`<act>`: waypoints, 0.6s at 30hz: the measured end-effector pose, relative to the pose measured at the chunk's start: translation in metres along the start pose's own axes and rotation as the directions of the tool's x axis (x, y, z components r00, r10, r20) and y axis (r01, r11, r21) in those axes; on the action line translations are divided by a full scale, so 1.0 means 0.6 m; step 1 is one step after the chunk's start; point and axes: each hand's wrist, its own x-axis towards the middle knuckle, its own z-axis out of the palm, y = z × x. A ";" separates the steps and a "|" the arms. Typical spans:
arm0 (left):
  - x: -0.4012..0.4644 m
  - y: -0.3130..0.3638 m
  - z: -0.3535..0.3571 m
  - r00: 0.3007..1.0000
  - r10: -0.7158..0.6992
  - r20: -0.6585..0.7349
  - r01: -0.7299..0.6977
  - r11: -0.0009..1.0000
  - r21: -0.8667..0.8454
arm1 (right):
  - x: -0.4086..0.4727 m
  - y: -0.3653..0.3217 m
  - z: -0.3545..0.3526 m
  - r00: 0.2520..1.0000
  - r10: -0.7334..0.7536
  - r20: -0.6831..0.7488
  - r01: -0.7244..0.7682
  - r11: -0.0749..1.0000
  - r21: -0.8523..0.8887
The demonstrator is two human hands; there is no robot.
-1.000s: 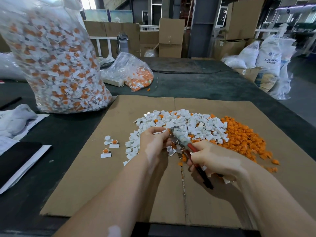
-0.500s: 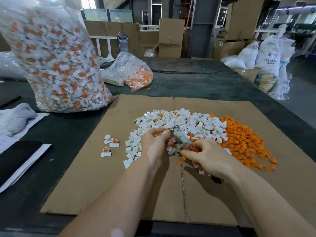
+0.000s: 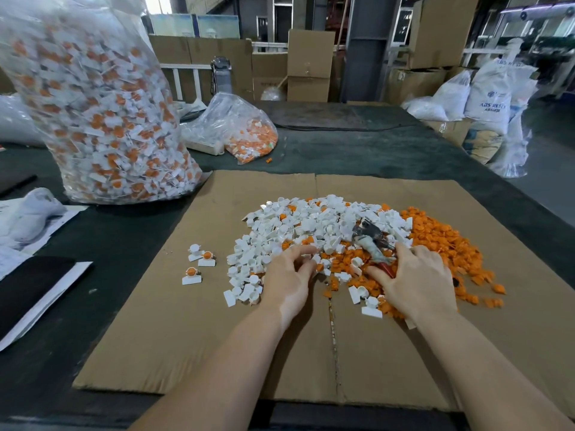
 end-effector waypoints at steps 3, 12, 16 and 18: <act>0.002 -0.004 -0.001 0.999 0.029 -0.019 -0.028 0.999 0.035 | -0.010 -0.018 -0.003 0.983 -0.099 -0.157 0.102 0.995 0.013; -0.009 -0.007 -0.008 0.992 0.108 0.066 -0.109 0.994 0.014 | -0.051 -0.091 0.024 0.831 -0.383 -0.403 0.548 0.690 0.474; -0.014 -0.012 -0.005 0.984 0.137 0.111 -0.142 0.989 0.039 | -0.051 -0.092 0.025 0.846 -0.348 -0.404 0.528 0.660 0.535; -0.013 -0.013 -0.002 0.984 0.153 0.087 -0.159 0.985 0.069 | -0.053 -0.090 0.025 0.856 -0.326 -0.402 0.512 0.649 0.563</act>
